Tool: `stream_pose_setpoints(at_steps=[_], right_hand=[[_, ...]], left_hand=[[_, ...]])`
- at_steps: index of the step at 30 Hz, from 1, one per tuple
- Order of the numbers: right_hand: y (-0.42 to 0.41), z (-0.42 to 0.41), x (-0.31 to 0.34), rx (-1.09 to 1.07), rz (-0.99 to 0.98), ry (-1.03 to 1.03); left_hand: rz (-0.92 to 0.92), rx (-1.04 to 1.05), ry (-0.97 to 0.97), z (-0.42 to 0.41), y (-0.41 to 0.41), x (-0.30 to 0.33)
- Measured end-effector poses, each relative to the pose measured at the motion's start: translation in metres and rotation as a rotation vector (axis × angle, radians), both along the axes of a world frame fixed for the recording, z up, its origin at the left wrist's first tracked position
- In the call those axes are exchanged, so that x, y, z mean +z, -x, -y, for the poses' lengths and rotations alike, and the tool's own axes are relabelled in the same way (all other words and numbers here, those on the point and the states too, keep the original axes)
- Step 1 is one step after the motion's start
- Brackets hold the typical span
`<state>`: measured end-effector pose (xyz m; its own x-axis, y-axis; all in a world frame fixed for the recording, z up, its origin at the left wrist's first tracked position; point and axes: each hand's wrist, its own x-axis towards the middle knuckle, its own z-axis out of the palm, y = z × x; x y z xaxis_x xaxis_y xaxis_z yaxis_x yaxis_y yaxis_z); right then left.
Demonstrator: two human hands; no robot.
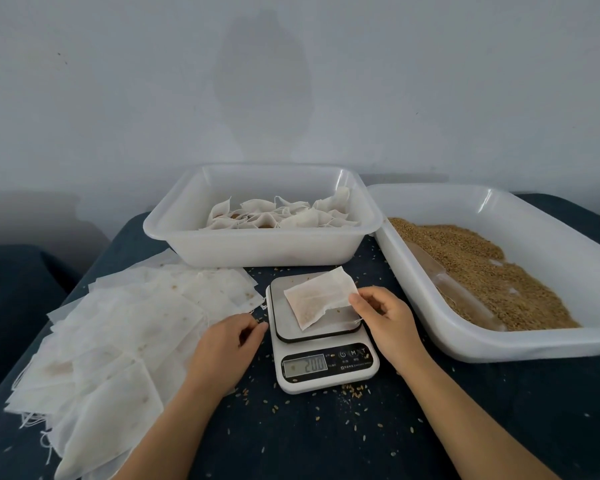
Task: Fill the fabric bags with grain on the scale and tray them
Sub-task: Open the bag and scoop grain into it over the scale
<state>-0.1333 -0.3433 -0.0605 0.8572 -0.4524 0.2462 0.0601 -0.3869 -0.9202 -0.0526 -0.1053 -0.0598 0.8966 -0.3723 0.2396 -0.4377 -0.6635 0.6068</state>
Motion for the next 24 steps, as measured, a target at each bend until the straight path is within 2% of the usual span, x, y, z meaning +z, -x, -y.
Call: stream_pose_setpoints(at_steps=[8, 12, 15, 19, 22, 24], right_hand=[[-0.009, -0.001, 0.023, -0.015, -0.071, 0.029], [-0.009, -0.003, 0.035, -0.051, -0.062, 0.224], [-0.007, -0.009, 0.049, 0.031, -0.012, 0.363], [-0.004, -0.017, 0.074, 0.175, 0.007, 0.54], [-0.002, -0.02, 0.087, 0.278, -0.009, 0.64], [0.001, -0.017, 0.092, 0.299, -0.059, 0.656]], left_hand=[[0.005, -0.004, 0.004, -0.002, 0.002, 0.001], [0.182, -0.07, 0.084, 0.008, 0.008, 0.017], [0.266, -0.172, 0.14, 0.025, 0.008, 0.042], [0.343, -0.399, 0.031, 0.051, 0.001, 0.076], [0.275, -0.527, -0.127, 0.064, -0.01, 0.088], [0.228, -0.604, -0.166, 0.066, -0.016, 0.09]])
